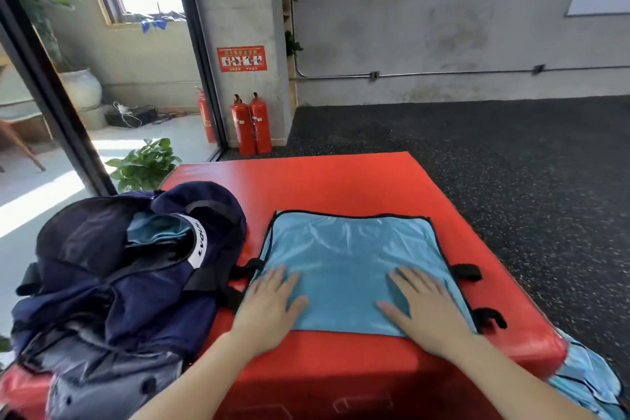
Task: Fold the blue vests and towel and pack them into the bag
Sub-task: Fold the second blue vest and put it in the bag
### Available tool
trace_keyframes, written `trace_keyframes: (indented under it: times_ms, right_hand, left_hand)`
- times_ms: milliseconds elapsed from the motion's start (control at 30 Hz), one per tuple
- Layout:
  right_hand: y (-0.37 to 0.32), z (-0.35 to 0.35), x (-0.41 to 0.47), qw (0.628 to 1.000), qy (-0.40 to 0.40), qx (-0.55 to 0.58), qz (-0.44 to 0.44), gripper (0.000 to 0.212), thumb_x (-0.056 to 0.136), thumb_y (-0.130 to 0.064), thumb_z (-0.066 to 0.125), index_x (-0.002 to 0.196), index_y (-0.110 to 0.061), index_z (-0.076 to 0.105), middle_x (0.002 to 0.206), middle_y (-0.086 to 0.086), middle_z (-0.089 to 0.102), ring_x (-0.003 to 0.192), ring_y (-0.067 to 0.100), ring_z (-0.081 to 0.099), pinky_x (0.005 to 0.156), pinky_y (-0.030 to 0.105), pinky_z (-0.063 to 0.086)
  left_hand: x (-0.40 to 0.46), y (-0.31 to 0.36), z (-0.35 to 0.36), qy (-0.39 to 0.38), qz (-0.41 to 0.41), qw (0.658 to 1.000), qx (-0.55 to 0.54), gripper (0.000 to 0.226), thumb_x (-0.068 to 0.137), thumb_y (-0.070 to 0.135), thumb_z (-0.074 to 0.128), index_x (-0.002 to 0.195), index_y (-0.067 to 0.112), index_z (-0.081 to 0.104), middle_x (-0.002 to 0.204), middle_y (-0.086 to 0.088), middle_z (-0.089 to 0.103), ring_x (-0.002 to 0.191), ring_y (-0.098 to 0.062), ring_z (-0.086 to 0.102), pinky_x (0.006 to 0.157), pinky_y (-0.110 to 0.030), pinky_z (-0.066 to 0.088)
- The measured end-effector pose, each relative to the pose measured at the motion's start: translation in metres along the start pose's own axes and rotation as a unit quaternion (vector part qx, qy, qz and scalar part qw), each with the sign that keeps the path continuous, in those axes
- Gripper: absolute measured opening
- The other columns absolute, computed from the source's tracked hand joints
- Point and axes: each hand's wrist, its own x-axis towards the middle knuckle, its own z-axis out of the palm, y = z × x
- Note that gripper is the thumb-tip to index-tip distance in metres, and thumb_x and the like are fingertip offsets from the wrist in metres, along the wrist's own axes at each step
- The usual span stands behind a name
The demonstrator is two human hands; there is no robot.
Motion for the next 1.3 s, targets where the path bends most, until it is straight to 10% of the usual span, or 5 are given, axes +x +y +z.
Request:
trace_keyframes:
  times_ms: [300, 500, 667, 1300]
  right_hand:
    - [0.030, -0.018, -0.018, 0.999, -0.023, -0.033, -0.003, 0.090, 0.086, -0.085, 0.012, 0.161, -0.034, 0.011, 0.168, -0.013, 0.007, 0.154, 0.008, 0.003, 0.126, 0.031, 0.003]
    - [0.033, -0.035, -0.030, 0.998, -0.027, 0.010, -0.056, 0.087, 0.081, -0.089, 0.033, 0.147, -0.035, 0.044, 0.154, -0.017, 0.040, 0.143, 0.004, 0.032, 0.120, 0.026, 0.024]
    - [0.055, -0.053, -0.048, 0.993, -0.040, 0.022, -0.112, 0.061, 0.081, -0.070, 0.059, 0.131, -0.037, 0.060, 0.134, -0.024, 0.052, 0.129, 0.000, 0.046, 0.111, 0.021, 0.032]
    - [0.077, -0.030, -0.037, 0.978, 0.097, 0.011, -0.186, 0.021, 0.081, -0.044, 0.068, 0.099, -0.032, 0.070, 0.099, -0.020, 0.067, 0.093, 0.005, 0.065, 0.077, 0.020, 0.051]
  left_hand:
    - [-0.024, -0.038, -0.008, -0.009, -0.037, 0.999, -0.009, 0.128, 0.059, 0.089, -0.030, 0.160, 0.025, 0.018, 0.168, 0.004, 0.009, 0.154, -0.011, -0.002, 0.123, -0.031, 0.004]
    - [-0.053, -0.008, -0.016, 0.116, -0.011, 0.992, 0.047, 0.066, 0.091, 0.064, 0.033, 0.128, 0.021, 0.066, 0.136, -0.007, 0.062, 0.127, -0.029, 0.056, 0.103, -0.051, 0.043]
    - [-0.080, 0.001, 0.000, 0.147, -0.058, 0.986, 0.048, 0.050, 0.089, 0.065, 0.042, 0.115, 0.032, 0.068, 0.116, 0.002, 0.061, 0.103, -0.028, 0.056, 0.076, -0.044, 0.047]
    - [0.127, -0.012, -0.020, -0.047, -0.033, 0.998, -0.010, 0.080, 0.094, 0.073, 0.029, 0.154, 0.021, 0.036, 0.162, -0.012, 0.027, 0.150, -0.029, 0.020, 0.123, -0.046, 0.019]
